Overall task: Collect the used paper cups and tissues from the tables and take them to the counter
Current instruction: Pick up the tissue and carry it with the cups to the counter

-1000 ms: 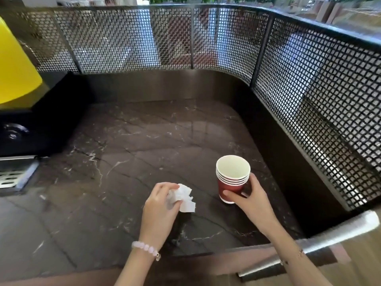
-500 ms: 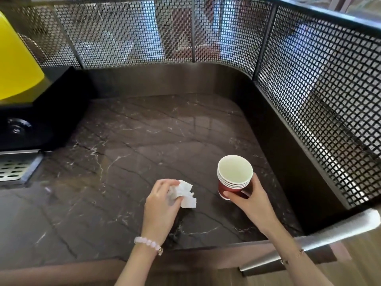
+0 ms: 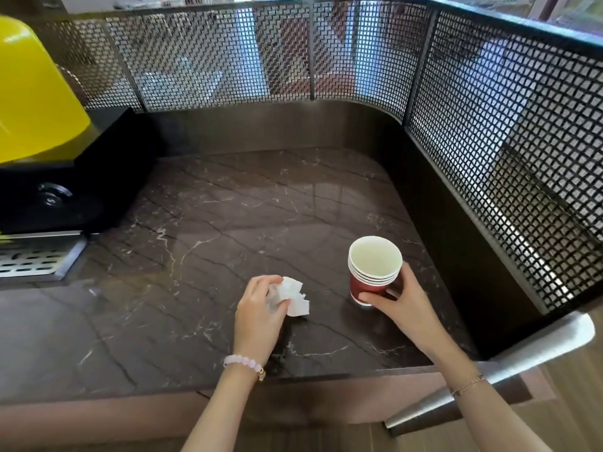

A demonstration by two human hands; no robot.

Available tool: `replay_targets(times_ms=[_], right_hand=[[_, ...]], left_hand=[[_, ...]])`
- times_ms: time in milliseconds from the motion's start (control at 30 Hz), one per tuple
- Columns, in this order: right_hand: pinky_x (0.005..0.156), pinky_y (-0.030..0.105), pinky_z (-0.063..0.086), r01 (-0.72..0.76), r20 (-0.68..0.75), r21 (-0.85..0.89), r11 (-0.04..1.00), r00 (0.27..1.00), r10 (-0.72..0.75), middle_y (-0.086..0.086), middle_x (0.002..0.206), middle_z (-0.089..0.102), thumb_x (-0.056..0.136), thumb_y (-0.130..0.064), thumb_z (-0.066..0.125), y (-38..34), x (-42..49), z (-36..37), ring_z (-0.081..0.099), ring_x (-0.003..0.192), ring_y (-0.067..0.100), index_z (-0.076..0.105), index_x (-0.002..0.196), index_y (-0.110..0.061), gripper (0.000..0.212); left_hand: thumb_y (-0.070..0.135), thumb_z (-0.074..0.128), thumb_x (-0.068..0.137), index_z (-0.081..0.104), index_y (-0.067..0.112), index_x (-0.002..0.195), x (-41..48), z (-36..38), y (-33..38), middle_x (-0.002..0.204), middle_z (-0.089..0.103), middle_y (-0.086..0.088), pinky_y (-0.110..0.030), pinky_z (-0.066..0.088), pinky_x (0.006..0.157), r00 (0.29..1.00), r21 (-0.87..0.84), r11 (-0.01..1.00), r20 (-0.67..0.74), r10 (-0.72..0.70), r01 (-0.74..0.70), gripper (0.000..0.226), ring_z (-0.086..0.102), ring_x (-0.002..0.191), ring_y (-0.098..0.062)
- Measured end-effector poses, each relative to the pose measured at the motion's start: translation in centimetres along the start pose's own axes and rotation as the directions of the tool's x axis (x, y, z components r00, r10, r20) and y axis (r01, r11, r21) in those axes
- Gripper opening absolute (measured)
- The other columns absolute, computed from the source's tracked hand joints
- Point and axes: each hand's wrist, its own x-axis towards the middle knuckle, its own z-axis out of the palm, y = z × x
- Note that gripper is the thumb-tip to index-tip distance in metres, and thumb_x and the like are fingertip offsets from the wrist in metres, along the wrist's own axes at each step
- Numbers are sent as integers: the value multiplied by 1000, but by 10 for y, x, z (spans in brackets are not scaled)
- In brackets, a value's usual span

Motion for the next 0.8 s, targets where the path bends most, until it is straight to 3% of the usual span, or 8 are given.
replay_targets(times_ms=[133, 433, 633, 800], right_hand=[[106, 38, 42, 17, 1, -5, 1000, 1000, -17, -11, 131, 55, 65, -17, 86, -2, -1, -4, 51, 121, 11, 42, 131, -32, 80], [103, 31, 42, 37, -4, -46, 998, 999, -37, -8, 134, 53, 69, -20, 83, -7, -12, -6, 51, 122, 11, 40, 135, -29, 79], [93, 17, 42, 54, -18, -73, 996, 998, -55, -11, 128, 55, 70, -21, 83, -11, -17, -9, 53, 117, 6, 41, 131, -33, 75], [94, 20, 41, 68, -37, -118, 991, 997, -73, -11, 127, 55, 70, -23, 83, -14, -20, -12, 53, 117, 7, 40, 130, -33, 75]], left_hand=[[1, 69, 74, 63, 13, 100, 0, 2, -3, 106, 58, 2, -25, 42, 82, 1000, 4, 1000, 21, -7, 7, 29, 56, 98, -15], [4, 70, 76, 61, 9, 105, 1, 7, 1, 111, 57, 0, -15, 34, 81, 998, 41, 998, 45, 48, -50, 31, 55, 101, -18], [7, 70, 76, 58, 10, 113, -2, 4, -1, 120, 55, -2, -19, 33, 89, 995, 101, 992, 84, 61, -69, 39, 51, 107, -22], [13, 69, 79, 54, 13, 123, -2, 0, 1, 131, 49, 0, -22, 32, 94, 986, 143, 985, 148, 77, -98, 46, 46, 116, -21]])
